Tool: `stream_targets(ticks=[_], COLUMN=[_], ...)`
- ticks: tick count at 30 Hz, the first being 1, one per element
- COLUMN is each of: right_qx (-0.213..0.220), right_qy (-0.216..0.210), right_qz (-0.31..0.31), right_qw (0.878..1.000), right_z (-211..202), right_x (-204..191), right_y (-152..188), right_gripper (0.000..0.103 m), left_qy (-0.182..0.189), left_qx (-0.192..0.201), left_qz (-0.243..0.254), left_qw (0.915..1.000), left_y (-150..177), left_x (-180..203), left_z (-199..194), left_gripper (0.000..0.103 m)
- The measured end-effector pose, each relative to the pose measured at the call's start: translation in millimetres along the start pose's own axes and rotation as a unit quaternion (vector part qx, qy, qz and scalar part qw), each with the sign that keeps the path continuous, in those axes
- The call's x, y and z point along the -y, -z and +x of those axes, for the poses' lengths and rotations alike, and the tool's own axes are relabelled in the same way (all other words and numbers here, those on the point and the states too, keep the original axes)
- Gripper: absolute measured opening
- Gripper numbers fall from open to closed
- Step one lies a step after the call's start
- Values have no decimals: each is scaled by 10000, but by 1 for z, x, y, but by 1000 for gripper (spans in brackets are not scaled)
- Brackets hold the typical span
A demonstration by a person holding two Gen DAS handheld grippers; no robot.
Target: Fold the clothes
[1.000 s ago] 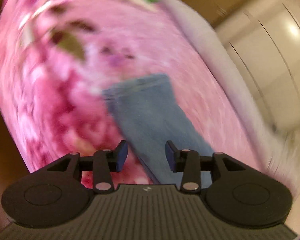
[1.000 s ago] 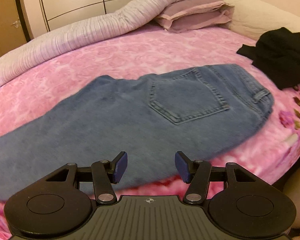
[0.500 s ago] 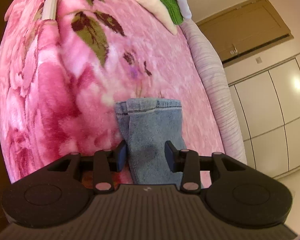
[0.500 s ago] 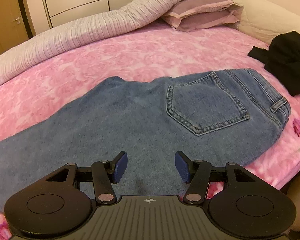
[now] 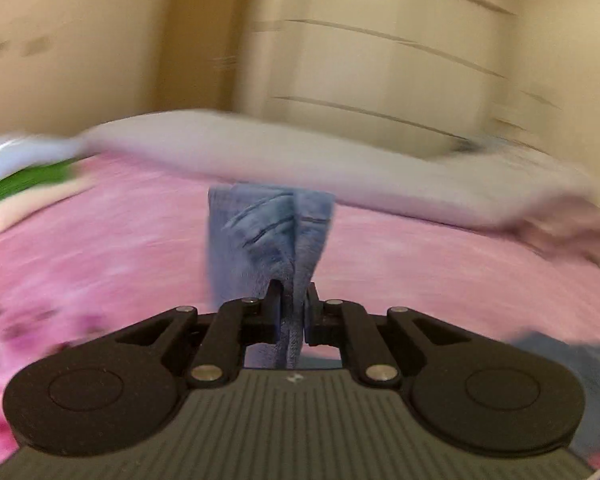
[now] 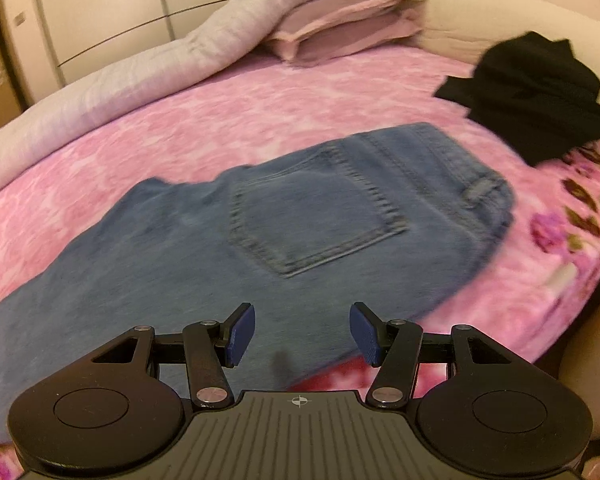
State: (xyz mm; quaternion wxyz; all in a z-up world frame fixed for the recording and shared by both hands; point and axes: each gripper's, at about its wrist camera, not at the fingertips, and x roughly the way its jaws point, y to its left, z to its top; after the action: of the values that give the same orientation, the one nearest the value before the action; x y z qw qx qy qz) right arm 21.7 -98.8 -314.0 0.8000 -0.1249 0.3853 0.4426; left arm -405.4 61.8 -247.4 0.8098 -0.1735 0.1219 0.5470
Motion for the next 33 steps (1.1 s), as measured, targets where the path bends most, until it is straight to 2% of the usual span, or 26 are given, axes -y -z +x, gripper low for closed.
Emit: stream_targets(ticks=[1,3,5,7,9,11,13,15,16,20,24,28,29,33], right_qx=[15,24,6,-33,-15,16,-11,-79,-158,-648,-1289,-1908,-1927,-1840], right_qy=[14,3,-43,-93,-147,-210,-282,-523,-776,-1790,-2595,-3356,-3377,-3260], right_qz=[48,115,170,221,280,314,382,508,628,1251,1968,2650,2657,2491], right_qw=[10000,9999,9998,9997,9995,9993,9989,9973,9949,9737,9367,8836,8822,8932], right_z=[-1,-4,-5,-6,-10,-11,-9,-6,-5,7,25,43,46,53], right_x=[5,12,16,18,21,22,20,15,10,-10,-31,-52,-56,-72], right_y=[-1,-1,-1,0,2,3,6,7,8,17,32,48,48,48], right_gripper=[57,57,57,57,57,57,57,57,57,56,56,56,56,56], left_qy=[375,1030,1308,1314,1452,1750,1886,1642,1458,687,429,456,473,543], left_qx=[-182,-707,-1542,-2089,-1856,-1949,-1869,-1802,-1777,-1739,-1721,-1766,-1785,-1866], left_qz=[137,400,592,638,708,568,414,352,303,-262,-886,-1107,-1129,-1271], left_qw=[9990,9914,9775,9670,9693,9634,9632,9692,9727,9820,9801,9770,9763,9727], left_y=[11,38,78,103,103,90,75,63,57,47,46,48,49,54], left_x=[26,73,111,130,131,115,92,69,56,-6,-48,-65,-67,-75], left_z=[8,31,62,72,56,44,26,15,11,3,11,13,14,19], left_gripper=[9,15,16,15,18,19,20,21,21,20,20,20,20,20])
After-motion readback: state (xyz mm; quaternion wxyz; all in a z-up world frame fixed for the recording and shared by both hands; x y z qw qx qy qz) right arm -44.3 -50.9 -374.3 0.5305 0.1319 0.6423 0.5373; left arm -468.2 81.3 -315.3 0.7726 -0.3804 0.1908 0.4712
